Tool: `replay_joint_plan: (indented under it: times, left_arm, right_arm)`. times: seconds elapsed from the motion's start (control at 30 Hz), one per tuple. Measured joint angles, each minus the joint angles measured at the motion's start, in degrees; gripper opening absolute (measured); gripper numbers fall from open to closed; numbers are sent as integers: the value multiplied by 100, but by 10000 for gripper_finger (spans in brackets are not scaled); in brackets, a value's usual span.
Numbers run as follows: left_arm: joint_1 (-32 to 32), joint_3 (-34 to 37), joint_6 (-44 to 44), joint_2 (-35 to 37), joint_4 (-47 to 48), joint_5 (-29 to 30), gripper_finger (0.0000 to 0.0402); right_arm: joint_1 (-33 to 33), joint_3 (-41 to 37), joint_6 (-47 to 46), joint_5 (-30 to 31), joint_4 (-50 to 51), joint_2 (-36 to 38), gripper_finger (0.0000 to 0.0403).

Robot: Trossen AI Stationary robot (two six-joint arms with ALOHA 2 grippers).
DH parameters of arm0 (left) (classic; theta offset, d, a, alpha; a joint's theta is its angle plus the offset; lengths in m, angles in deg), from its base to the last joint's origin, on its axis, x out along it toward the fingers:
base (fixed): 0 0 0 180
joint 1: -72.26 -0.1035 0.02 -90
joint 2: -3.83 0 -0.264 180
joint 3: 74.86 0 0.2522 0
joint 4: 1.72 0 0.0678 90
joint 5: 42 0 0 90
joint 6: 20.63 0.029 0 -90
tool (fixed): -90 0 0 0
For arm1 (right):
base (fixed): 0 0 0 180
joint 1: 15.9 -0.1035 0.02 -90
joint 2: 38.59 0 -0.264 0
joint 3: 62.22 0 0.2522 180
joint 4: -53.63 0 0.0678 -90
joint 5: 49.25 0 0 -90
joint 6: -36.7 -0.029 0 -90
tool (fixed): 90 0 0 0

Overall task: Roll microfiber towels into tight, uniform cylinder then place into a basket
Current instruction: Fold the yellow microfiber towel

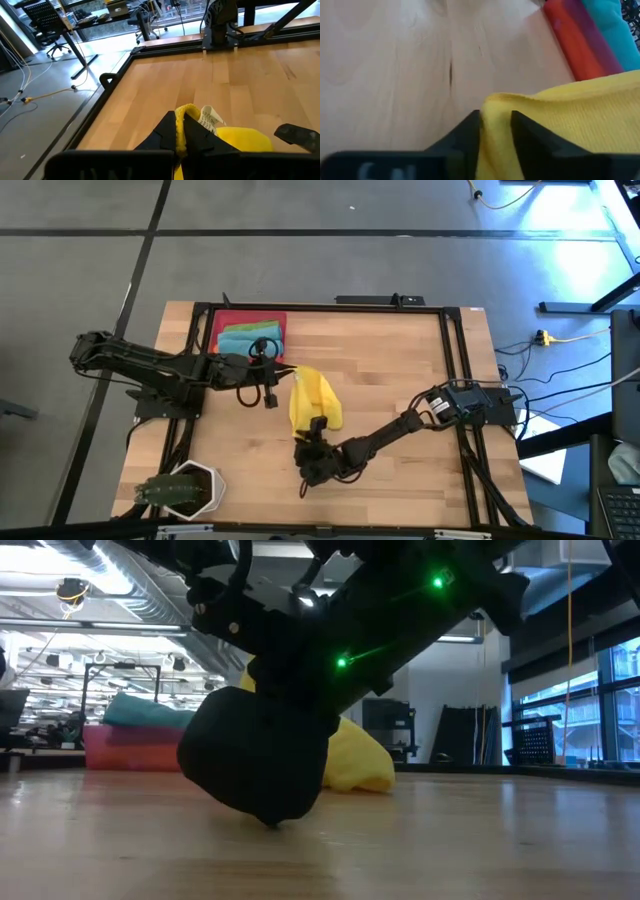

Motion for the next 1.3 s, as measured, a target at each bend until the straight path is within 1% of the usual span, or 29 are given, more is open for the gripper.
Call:
replay_joint_plan:
  times: [0.17,0.2,0.3,0.37,0.47,0.53,0.63,0.73,0.83,0.97,1.1,1.2,1.3]
  left_arm:
    - [0,0,0,0,32,-2,0]
    - [0,0,0,0,40,-2,0]
    - [0,2,12,0,105,-2,0]
    - [0,2,37,0,137,0,0]
    - [0,2,42,0,129,-1,0]
    - [-6,2,44,0,121,-1,0]
    - [-28,2,162,0,37,0,0]
    - [-46,2,339,0,-164,2,0]
    - [-121,2,570,0,-556,0,0]
    - [-317,-56,900,0,-987,0,0]
    - [-618,-347,1117,0,-1025,2,0]
    - [-900,-605,1341,0,-1008,3,0]
    - [-1191,-926,1462,0,-1017,2,0]
  right_arm:
    - [7,-9,50,-274,75,51,28]
    - [-7,-15,84,-283,124,65,15]
    - [-73,-28,182,-352,337,218,10]
    - [-108,-31,167,-283,837,448,6]
    - [-135,-71,-123,-135,1680,957,5]
    - [-137,-270,-240,-34,1977,1386,4]
    - [-134,-885,-306,79,2058,2166,3]
    - [-27,-1674,-380,77,1942,3132,2]
    - [189,-2426,-432,97,1850,4147,2]
    - [546,-3118,-223,113,1751,5476,2]
    - [1016,-3421,315,112,1729,6621,1]
    - [1390,-3388,828,56,1694,7296,1]
    - [1773,-3292,1412,-168,1446,7823,1]
